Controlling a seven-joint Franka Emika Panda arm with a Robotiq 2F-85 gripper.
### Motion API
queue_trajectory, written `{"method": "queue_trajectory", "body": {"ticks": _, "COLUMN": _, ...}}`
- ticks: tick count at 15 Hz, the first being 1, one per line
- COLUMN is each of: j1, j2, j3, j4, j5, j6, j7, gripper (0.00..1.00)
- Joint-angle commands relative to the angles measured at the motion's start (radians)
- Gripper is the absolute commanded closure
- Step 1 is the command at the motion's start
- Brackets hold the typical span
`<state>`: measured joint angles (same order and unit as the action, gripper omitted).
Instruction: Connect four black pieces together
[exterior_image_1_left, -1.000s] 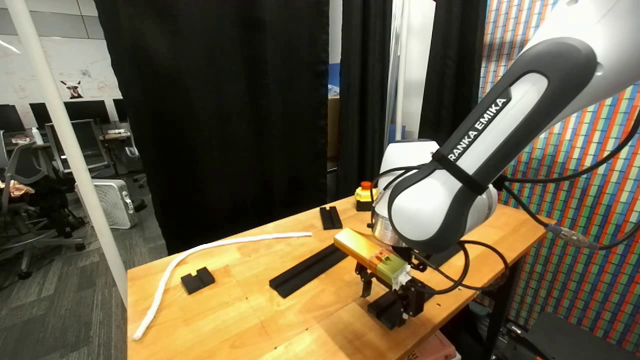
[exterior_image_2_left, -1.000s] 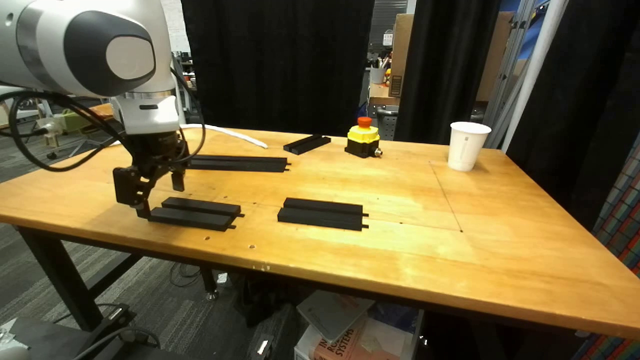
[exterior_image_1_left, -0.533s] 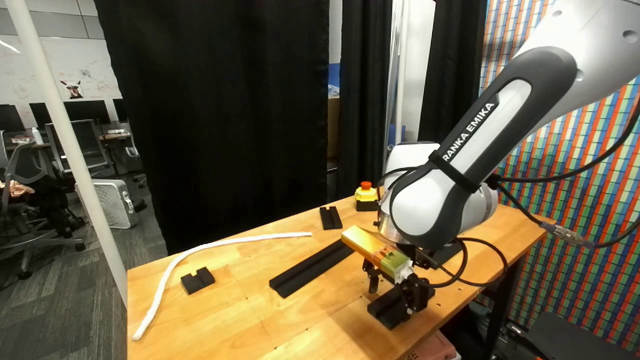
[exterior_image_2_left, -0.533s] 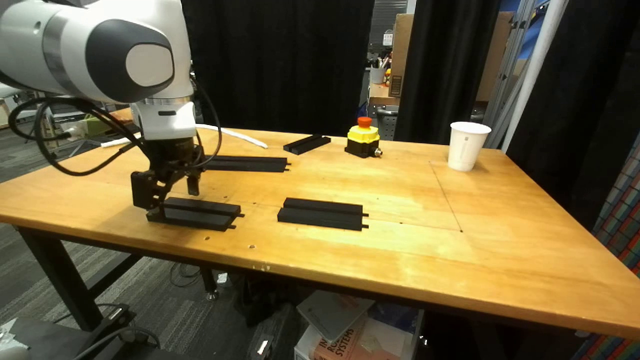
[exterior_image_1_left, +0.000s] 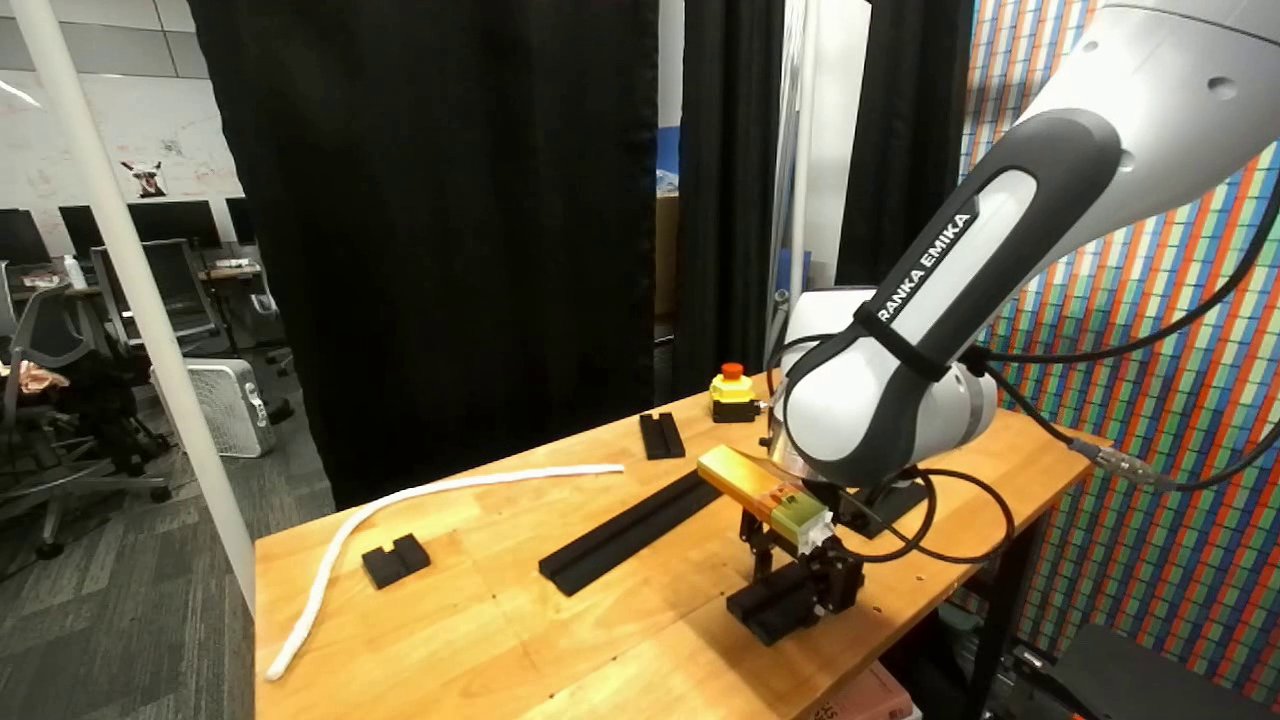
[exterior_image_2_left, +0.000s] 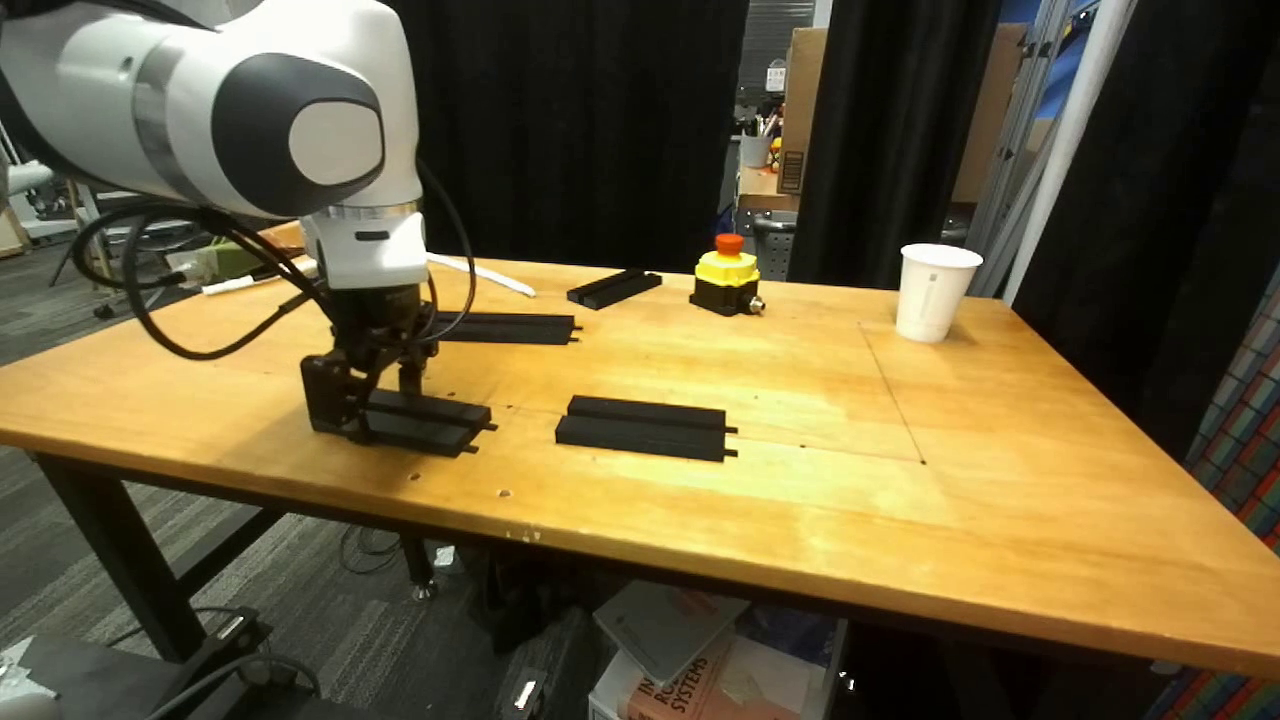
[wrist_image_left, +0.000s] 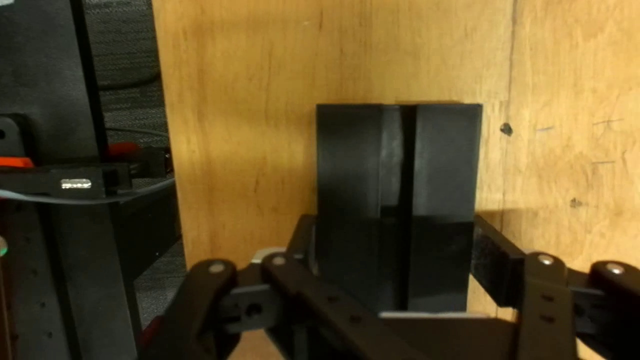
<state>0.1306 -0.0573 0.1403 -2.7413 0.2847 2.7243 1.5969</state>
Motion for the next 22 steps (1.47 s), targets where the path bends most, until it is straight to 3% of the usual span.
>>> {"method": "queue_trajectory", "body": {"ticks": 1, "j1": -0.018, "j2": -0.001, "j3": -0.018, "j4": -0.011, "j5": 0.004, "j6": 0.040, "j7": -0.049, "gripper": 0.53}}
{"method": "queue_trajectory", "body": {"ticks": 5, "j1": -0.051, "j2": -0.016, "j3": -0.042, "j4": -0.002, "j5": -0.059, "j6": 0.035, "j7": -0.042, "gripper": 0.55}}
{"method": "queue_trajectory", "body": {"ticks": 11, "j1": -0.146, "j2": -0.088, "j3": -0.107, "j4": 0.030, "j5": -0.236, "j6": -0.067, "j7": -0.106, "gripper": 0.55}}
{"method": "queue_trajectory", "body": {"ticks": 17, "j1": -0.204, "j2": -0.096, "j3": -0.131, "j4": 0.245, "j5": -0.339, "j6": -0.261, "j7": -0.231, "gripper": 0.55}}
{"method": "queue_trajectory", "body": {"ticks": 22, "j1": -0.218, "j2": 0.008, "j3": -0.169, "j4": 0.429, "j5": -0.310, "j6": -0.351, "j7": -0.430, "gripper": 0.55}}
